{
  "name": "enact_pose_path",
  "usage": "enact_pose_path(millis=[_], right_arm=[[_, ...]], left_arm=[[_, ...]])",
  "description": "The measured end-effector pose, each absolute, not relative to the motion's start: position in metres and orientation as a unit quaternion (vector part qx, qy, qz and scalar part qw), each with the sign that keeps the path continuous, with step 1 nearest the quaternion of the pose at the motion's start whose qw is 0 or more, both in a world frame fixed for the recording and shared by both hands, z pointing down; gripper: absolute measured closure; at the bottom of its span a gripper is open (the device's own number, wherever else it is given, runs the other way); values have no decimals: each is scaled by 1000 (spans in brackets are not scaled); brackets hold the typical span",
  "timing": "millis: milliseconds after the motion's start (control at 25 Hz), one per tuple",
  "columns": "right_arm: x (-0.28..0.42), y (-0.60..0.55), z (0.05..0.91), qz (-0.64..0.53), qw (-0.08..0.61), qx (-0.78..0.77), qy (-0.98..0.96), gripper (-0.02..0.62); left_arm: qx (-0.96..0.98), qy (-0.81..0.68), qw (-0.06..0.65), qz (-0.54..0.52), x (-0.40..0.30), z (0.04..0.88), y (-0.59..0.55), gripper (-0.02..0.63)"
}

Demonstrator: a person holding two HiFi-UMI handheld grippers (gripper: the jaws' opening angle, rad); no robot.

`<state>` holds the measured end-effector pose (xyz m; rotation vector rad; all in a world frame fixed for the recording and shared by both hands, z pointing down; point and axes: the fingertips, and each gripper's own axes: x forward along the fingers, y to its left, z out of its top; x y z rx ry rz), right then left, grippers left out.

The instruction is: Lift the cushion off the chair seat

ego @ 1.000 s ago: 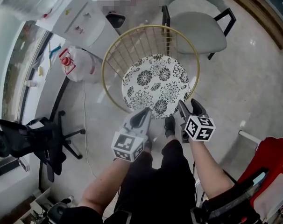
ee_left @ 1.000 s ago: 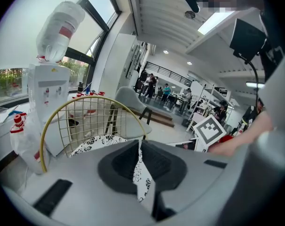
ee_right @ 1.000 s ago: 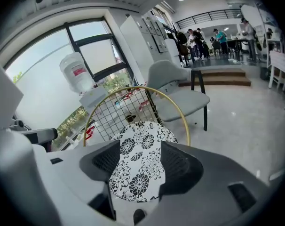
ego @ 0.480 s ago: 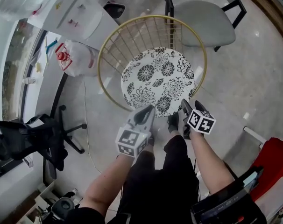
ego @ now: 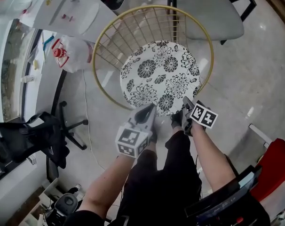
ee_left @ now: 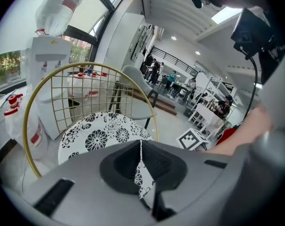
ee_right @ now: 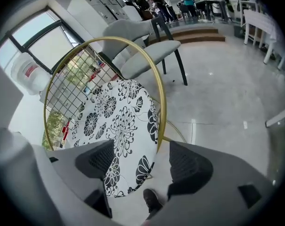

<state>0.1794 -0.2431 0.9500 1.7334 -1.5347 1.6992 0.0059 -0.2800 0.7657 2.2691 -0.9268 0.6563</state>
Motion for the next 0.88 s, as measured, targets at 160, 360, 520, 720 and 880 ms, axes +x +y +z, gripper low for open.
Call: enact_pose_path(millis=[160,360,520,720,880], right_arm=[[175,-245,968,599,137,593,-520,224],[176,-246,988,612,139,597,-500,224],[175,-245,1006,622,139,598,-486,224],[177,-245,1020,628,139,599,-477,224],[177,-245,1020,629,141,597,-477,224]], left_arm=[[854,-345,296,254,6,771,-281,597],[857,-340,294,252,7,773,-282,597],[856,-336,295,259,5,777,-282,597],[855,-336,294,263,2,782,-279,597],[854,-337,300,260,4,781,-280,597]])
